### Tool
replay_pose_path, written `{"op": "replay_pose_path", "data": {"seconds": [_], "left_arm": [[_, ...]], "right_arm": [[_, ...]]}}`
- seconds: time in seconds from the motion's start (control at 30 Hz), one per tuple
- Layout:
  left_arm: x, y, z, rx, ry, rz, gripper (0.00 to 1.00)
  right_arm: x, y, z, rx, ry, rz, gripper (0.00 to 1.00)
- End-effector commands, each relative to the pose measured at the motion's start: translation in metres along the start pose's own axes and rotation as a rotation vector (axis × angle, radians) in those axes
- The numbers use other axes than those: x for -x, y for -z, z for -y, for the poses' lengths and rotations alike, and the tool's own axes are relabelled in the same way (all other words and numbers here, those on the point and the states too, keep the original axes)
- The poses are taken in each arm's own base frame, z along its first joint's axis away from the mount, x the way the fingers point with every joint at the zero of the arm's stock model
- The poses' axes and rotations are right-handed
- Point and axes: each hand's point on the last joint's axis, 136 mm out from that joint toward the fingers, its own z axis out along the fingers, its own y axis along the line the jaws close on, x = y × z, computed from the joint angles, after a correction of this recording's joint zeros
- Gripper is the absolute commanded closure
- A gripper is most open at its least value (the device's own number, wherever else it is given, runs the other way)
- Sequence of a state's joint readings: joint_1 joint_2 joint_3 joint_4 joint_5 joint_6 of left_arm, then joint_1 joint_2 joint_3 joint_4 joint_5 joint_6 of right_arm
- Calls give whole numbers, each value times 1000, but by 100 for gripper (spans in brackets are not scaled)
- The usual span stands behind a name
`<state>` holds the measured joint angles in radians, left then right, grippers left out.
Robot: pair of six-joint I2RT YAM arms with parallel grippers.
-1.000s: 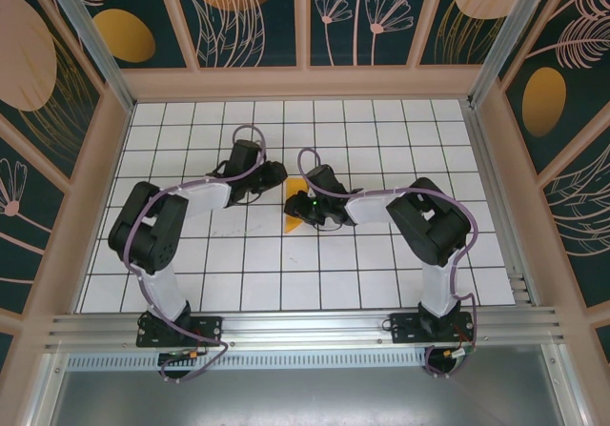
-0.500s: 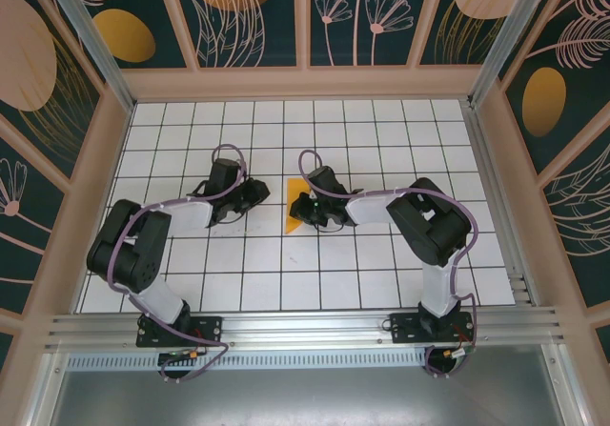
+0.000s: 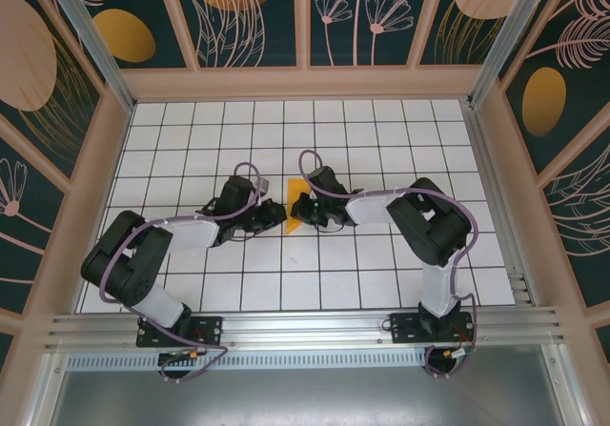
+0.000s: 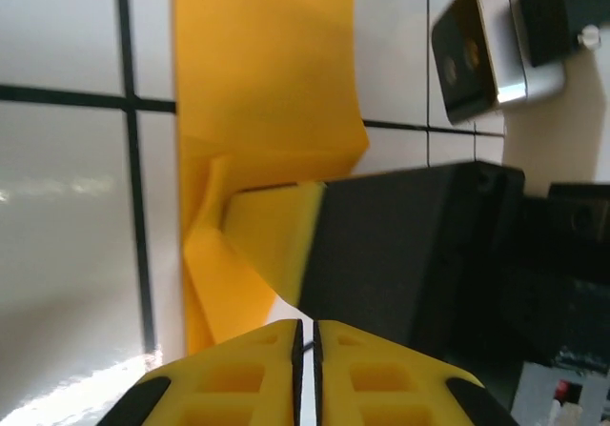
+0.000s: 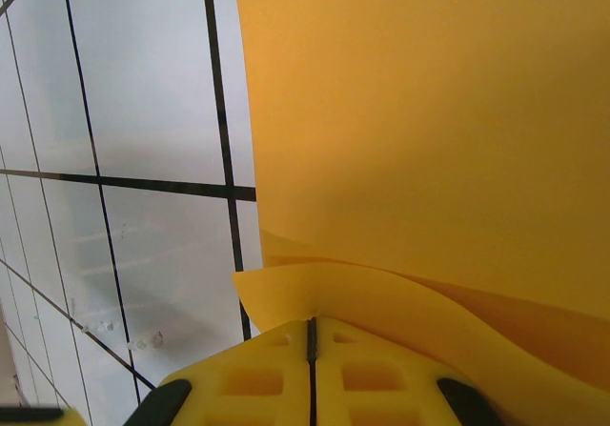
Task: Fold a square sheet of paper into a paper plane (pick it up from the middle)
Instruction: Third fold the triangle at the center of the table.
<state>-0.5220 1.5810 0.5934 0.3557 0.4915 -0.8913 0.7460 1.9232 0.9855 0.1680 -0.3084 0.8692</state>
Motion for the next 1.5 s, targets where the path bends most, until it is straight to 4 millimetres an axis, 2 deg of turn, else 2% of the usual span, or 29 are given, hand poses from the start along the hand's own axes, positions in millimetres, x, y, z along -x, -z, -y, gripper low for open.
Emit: {"op": "replay_pose_path", "data": {"seconds": [0.0,0.37,0.67,1.43,1.47], "left_arm": [[-7,-2,-2,-21,20,-11,86],[-22,-13,-4,-31,24,-64,86],[-30,-19,-15,-4,41,-98,86],[-43,-24,-23,19,56,-143,83],[-48,-28,-31,44,63,-163,82]], "right_arm": [[-10,-4,17,-53,-7,-39,93],[-12,-5,17,-50,-9,-46,93],[-13,-6,19,-55,-13,-50,93],[-13,-6,20,-64,-15,-50,93],[-13,-6,21,-64,-15,-51,93]]}}
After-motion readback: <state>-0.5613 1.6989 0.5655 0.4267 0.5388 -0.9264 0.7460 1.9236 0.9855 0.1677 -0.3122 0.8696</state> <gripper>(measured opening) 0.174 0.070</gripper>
